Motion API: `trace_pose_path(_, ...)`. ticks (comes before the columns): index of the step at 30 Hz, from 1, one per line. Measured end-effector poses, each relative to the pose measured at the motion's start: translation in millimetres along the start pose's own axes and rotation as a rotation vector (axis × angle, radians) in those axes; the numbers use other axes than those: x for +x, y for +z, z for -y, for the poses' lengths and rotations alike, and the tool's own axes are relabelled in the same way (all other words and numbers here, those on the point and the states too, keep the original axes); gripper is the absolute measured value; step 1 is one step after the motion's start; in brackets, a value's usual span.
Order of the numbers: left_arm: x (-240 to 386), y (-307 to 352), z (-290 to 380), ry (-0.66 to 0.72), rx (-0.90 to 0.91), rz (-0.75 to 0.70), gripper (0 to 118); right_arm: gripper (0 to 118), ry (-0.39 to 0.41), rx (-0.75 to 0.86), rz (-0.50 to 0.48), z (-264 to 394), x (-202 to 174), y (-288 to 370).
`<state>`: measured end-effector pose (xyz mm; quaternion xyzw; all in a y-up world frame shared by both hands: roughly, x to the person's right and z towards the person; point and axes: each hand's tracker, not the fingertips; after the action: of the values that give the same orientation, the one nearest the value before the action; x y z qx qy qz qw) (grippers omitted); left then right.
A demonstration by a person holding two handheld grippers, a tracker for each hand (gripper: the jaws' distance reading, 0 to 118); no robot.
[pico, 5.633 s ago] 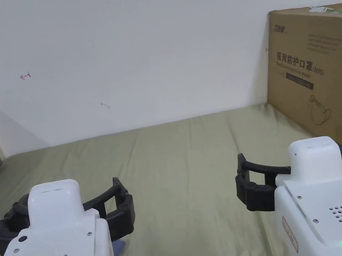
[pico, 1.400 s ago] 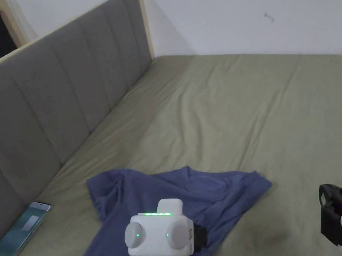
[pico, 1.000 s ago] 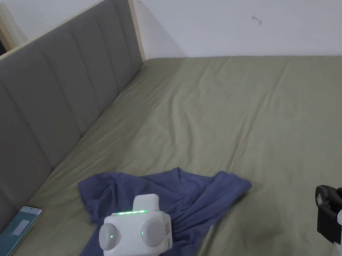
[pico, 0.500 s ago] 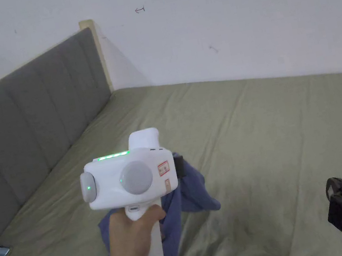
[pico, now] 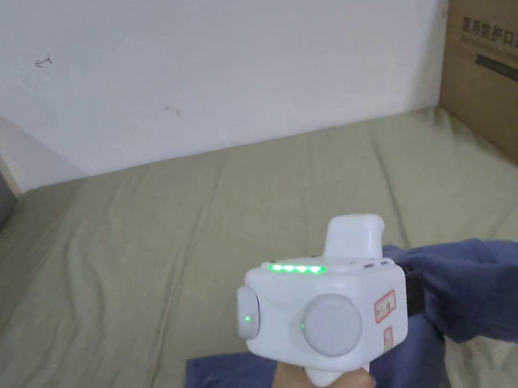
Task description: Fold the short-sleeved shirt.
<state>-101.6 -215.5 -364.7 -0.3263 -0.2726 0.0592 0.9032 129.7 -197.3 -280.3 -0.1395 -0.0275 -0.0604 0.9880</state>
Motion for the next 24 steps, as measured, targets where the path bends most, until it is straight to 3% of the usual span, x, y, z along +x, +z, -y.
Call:
trace_pose_path(5,-1.5,-93.1,85.2,0.071,-0.352,0.030,7,1,-0.100,-0.084,0.067,22.6,35.0,2.5)
trace_pose_path(6,-1.5,-100.1,98.9,0.105,-0.367,0.046,18,1,-0.107,-0.097,0.065,27.3,39.6,1.5)
trace_pose_path(7,-0.9,-103.5,107.9,0.104,-0.375,0.039,54,1,-0.106,-0.109,0.073,31.1,42.3,1.3)
trace_pose_path(8,0.4,-105.7,113.6,0.095,-0.387,0.013,82,1,-0.105,-0.123,0.088,34.8,44.4,1.0)
trace_pose_path(9,0.7,-105.7,115.6,0.090,-0.391,0.019,96,1,-0.103,-0.132,0.095,37.3,45.5,0.6)
trace_pose_path(12,-1.7,-92.1,105.4,0.085,-0.375,0.036,98,1,-0.109,-0.153,0.093,41.4,47.6,-3.5)
trace_pose_path(14,-4.3,-78.0,92.6,0.060,-0.331,0.008,93,1,-0.117,-0.157,0.084,40.9,45.9,-6.4)
trace_pose_path(15,-7.2,-69.1,86.1,0.053,-0.298,-0.004,76,1,-0.118,-0.157,0.076,40.7,43.6,-7.1)
trace_pose_path(16,-11.4,-57.7,80.2,0.063,-0.260,-0.004,32,1,-0.115,-0.158,0.066,40.4,40.2,-7.8)
trace_pose_path(17,-16.5,-47.9,75.7,0.075,-0.234,-0.011,0,1,-0.106,-0.160,0.055,40.4,36.1,-8.7)
trace_pose_path(24,-74.5,8.7,75.6,0.105,-0.161,-0.208,0,1,-0.061,-0.209,-0.015,51.0,13.9,-22.2)
